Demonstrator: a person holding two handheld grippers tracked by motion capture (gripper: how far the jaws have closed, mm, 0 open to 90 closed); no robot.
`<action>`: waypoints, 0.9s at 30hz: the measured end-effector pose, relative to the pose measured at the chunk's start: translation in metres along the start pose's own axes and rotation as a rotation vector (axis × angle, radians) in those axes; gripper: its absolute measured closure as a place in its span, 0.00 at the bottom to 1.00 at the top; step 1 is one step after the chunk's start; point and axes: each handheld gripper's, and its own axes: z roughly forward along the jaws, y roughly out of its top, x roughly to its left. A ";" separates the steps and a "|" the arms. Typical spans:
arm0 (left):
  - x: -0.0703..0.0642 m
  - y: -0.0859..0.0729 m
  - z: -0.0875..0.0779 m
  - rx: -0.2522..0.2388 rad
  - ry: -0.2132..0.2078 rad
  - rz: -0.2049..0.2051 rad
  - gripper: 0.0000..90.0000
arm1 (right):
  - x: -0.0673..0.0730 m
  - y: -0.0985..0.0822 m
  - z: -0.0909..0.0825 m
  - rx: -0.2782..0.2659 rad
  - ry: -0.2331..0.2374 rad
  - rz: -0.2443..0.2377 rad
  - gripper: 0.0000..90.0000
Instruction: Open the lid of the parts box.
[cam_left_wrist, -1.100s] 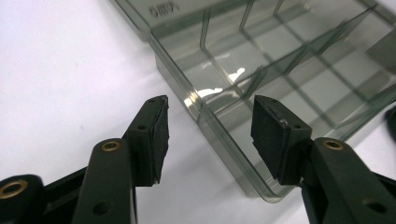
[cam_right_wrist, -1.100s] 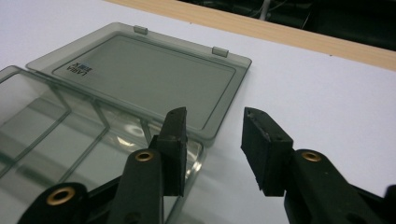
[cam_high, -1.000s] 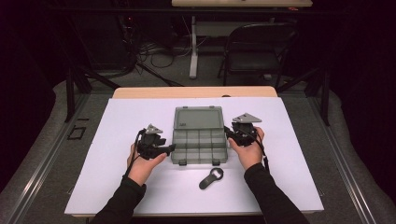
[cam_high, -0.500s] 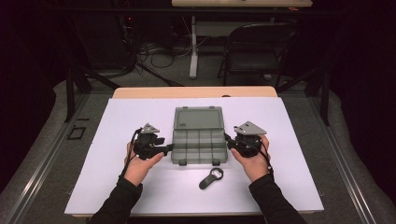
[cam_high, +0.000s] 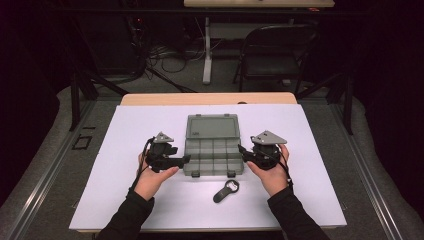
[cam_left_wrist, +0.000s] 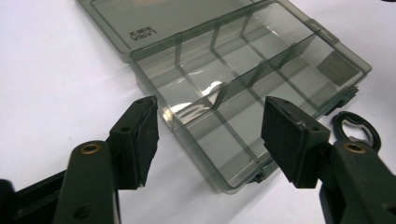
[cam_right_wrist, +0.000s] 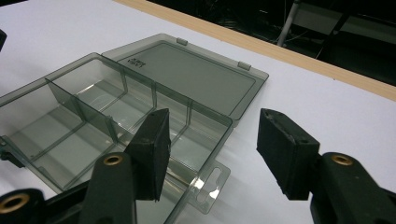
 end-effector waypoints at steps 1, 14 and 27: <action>-0.001 0.001 0.000 0.001 -0.006 0.012 0.40 | -0.001 0.000 0.000 -0.002 0.002 -0.003 0.49; -0.019 0.006 -0.005 -0.024 -0.035 0.074 0.41 | -0.005 0.005 -0.014 -0.035 -0.001 0.023 0.48; -0.040 0.005 0.008 0.030 -0.069 0.138 0.41 | -0.006 0.004 -0.031 -0.054 0.027 0.032 0.44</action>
